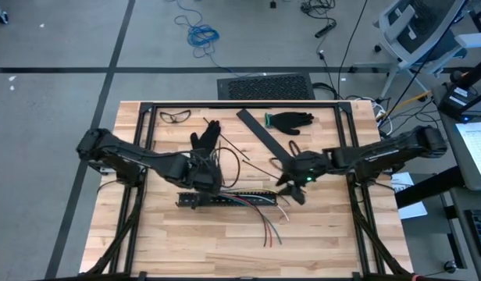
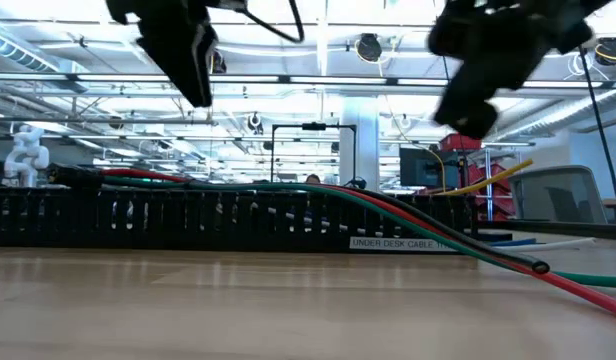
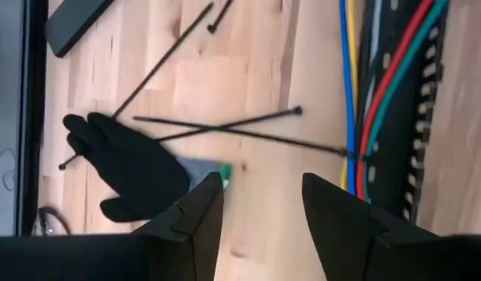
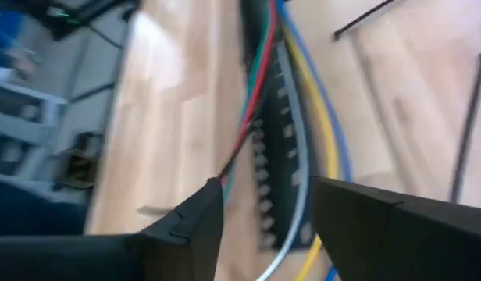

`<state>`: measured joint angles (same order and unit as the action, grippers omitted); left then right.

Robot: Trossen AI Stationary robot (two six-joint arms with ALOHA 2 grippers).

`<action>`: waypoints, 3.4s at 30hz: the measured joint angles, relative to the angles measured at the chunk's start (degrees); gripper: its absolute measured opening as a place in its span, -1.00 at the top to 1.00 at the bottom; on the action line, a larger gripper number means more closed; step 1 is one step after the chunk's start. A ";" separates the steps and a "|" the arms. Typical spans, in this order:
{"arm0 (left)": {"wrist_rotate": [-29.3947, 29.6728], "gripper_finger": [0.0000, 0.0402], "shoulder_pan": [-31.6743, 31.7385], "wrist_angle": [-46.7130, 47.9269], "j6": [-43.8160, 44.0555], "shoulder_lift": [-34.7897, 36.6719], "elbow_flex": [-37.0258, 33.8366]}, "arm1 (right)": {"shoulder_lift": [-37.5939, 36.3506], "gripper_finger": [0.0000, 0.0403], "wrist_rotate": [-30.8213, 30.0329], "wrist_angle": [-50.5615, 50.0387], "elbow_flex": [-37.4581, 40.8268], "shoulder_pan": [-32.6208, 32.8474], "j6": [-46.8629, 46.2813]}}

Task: Ziptie cables
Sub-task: Put the ziptied cables in the black cable duct

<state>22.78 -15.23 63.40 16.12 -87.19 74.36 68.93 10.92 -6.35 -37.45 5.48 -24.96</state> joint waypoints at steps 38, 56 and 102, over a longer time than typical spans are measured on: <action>12.27 0.15 -25.83 10.50 36.12 21.65 -18.06 | 59.27 -0.20 -24.33 -32.43 -72.08 6.49 5.66; 8.80 0.15 -24.81 -12.83 42.78 21.54 -29.61 | 61.26 -0.20 -28.84 -36.00 -72.22 4.63 6.51; -3.69 0.82 -12.47 -17.38 57.07 2.87 -26.97 | 61.17 -0.20 -26.86 -35.41 -72.20 2.36 12.49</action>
<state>19.10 -27.70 46.02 73.19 -84.31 47.39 130.10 -15.95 -41.76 -109.65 7.84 -12.47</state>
